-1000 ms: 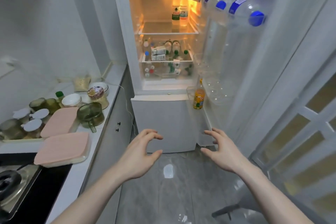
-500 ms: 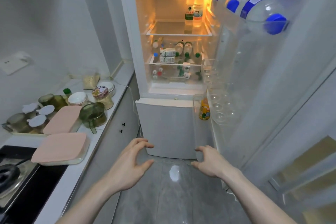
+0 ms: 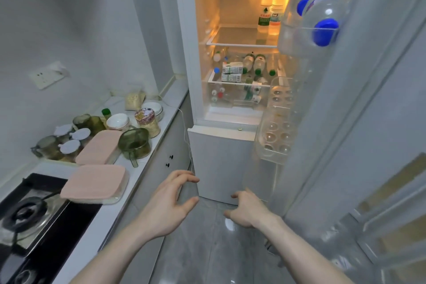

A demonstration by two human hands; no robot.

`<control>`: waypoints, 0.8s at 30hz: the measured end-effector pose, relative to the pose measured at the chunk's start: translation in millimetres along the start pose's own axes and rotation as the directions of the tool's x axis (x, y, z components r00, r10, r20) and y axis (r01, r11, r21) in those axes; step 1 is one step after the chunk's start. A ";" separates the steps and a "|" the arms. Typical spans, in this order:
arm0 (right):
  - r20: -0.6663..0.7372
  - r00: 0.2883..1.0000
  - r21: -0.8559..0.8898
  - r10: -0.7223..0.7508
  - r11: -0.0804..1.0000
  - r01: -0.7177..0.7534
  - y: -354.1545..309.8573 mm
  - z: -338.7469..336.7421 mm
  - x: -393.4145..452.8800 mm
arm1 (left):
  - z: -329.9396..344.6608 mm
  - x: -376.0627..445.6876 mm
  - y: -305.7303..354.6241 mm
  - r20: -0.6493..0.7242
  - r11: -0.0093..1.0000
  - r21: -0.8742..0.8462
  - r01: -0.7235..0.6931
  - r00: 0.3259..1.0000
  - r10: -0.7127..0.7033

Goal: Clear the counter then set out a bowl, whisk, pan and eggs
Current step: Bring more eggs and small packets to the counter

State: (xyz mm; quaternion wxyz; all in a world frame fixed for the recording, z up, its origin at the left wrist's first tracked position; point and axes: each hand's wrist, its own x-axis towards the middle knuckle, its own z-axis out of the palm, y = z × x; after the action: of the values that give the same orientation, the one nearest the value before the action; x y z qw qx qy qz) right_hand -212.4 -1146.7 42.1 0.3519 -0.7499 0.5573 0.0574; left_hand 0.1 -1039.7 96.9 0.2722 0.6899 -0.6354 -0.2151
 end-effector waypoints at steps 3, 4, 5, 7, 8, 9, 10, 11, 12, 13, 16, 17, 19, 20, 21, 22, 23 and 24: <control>-0.051 0.992 0.035 -0.119 0.992 0.121 -19.2 5.2 0.1 | -11.4 7.2 6.3 -0.047 1.000 -0.010 -0.013 0.999 0.012; -0.072 0.983 0.046 -0.167 0.984 0.170 -25.4 6.9 -1.0 | -15.0 9.3 8.5 -0.066 1.000 -0.024 -0.017 0.998 0.015; -0.091 0.972 0.059 -0.216 0.973 0.222 -31.6 8.3 -3.5 | -18.5 11.1 11.3 -0.087 0.999 -0.042 -0.024 0.996 0.020; -0.102 0.945 0.083 -0.311 0.944 0.320 -43.1 9.4 -11.2 | -26.2 14.3 18.2 -0.128 0.996 -0.080 -0.048 0.991 0.038; -0.098 0.930 0.091 -0.355 0.927 0.364 -48.0 9.1 -15.2 | -30.9 16.2 22.4 -0.149 0.993 -0.095 -0.065 0.988 0.050; -0.086 0.914 0.104 -0.396 0.909 0.404 -51.4 8.0 -19.4 | -35.9 17.7 27.7 -0.169 0.990 -0.109 -0.085 0.983 0.066; -0.063 0.902 0.129 -0.427 0.893 0.431 -54.0 6.0 -23.1 | -41.0 19.6 32.6 -0.186 0.987 -0.121 -0.107 0.979 0.083; -0.029 0.894 0.161 -0.447 0.881 0.445 -56.6 2.3 -25.8 | -46.9 21.6 37.0 -0.200 0.983 -0.131 -0.129 0.975 0.101; 0.017 0.886 0.188 -0.464 0.872 0.453 -58.7 -2.9 -28.8 | -52.6 23.6 41.6 -0.210 0.979 -0.139 -0.149 0.971 0.118; 0.073 0.878 0.211 -0.474 0.867 0.451 -60.6 -9.1 -31.5 | -58.5 24.5 46.2 -0.219 0.975 -0.147 -0.168 0.967 0.133; 0.230 0.846 0.240 -0.481 0.870 0.430 -70.2 -31.4 -29.9 | -77.3 30.3 53.5 -0.237 0.959 -0.175 -0.225 0.955 0.181; 0.276 0.832 0.236 -0.481 0.873 0.426 -73.8 -38.0 -28.5 | -82.9 31.5 54.8 -0.240 0.953 -0.185 -0.240 0.951 0.193; 0.344 0.804 0.211 -0.485 0.874 0.437 -83.4 -47.2 -20.8 | -94.3 37.1 54.5 -0.243 0.944 -0.195 -0.267 0.945 0.217; 0.364 0.797 0.184 -0.482 0.876 0.445 -91.8 -49.4 -14.2 | -101.0 42.1 51.0 -0.243 0.940 -0.199 -0.276 0.944 0.225; 0.372 0.797 0.153 -0.476 0.878 0.453 -101.0 -50.7 -6.0 | -108.1 47.5 46.5 -0.240 0.938 -0.201 -0.282 0.943 0.232; 0.371 0.797 0.126 -0.476 0.876 0.465 -108.2 -50.9 0.0 | -112.9 52.5 44.0 -0.239 0.938 -0.199 -0.284 0.942 0.235; 0.365 0.801 0.114 -0.475 0.876 0.468 -116.5 -50.5 6.7 | -118.6 58.7 40.6 -0.237 0.939 -0.197 -0.283 0.943 0.235; 0.354 0.805 0.111 -0.476 0.876 0.469 -124.3 -49.1 13.9 | -123.8 64.7 37.1 -0.232 0.940 -0.196 -0.280 0.944 0.233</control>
State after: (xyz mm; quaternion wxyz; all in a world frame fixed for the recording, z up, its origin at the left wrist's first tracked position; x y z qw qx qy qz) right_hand -113.4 -1170.5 129.8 0.4604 -0.8369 0.2773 0.1035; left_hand 58.0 -1092.9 218.2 0.4388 0.5836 -0.6602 -0.1760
